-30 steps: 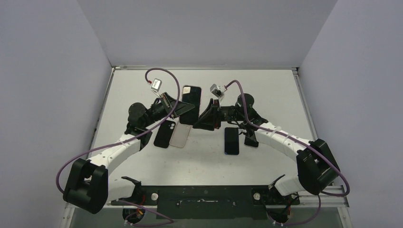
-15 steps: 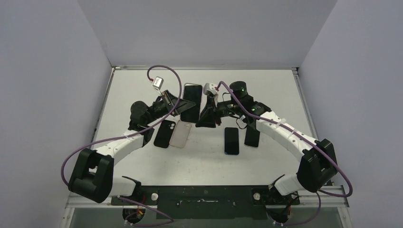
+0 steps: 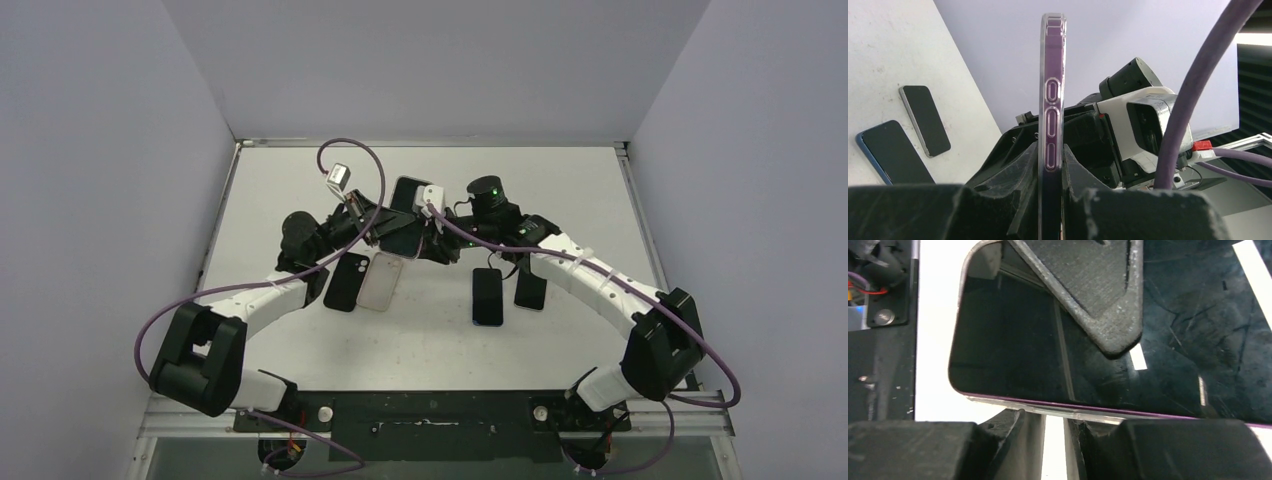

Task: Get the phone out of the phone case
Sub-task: Remove the phone case from the phone.

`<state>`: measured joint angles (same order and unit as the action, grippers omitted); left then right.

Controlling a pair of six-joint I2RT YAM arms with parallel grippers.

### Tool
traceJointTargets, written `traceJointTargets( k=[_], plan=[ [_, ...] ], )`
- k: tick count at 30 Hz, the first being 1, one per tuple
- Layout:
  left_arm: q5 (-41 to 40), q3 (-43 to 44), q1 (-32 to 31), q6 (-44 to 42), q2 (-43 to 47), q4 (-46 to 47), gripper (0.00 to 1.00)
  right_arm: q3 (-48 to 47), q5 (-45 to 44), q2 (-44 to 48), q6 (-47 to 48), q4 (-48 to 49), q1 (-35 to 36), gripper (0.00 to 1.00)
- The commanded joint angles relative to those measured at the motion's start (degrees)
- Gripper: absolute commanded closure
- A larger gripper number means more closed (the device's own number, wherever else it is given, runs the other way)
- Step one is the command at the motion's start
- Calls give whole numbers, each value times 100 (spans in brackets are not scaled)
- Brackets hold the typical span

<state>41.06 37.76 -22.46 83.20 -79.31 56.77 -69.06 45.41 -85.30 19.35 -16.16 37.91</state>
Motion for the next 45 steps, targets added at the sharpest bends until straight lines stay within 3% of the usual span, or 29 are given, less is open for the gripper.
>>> traceJointTargets(
  k=[1,5,11,14,24,29,33,45],
  plan=[
    [947,329,-452,549,211,811,100,120,-1314,44,119,1397,-25,100],
    [856,245,-334,265,313,573,100,325,-853,218,-477,1384,-212,95],
    [423,171,-207,-671,563,-338,100,1245,-246,1006,-2219,2276,-592,53],
    [203,161,-198,-982,653,-583,100,1744,-167,1418,-3299,3026,-768,39],
    [-11,100,-193,-1329,813,-654,100,2828,-22,1782,-6570,5834,-1043,28],
    [20,26,-214,-1295,869,-411,100,2726,-108,1451,-7006,6240,-1040,29],
    [123,20,-250,-1291,873,-281,100,2628,-31,1174,-7261,6659,-1040,35],
    [715,225,-226,-1777,847,-642,100,2191,976,573,-7780,7513,-1135,95]
  ],
)
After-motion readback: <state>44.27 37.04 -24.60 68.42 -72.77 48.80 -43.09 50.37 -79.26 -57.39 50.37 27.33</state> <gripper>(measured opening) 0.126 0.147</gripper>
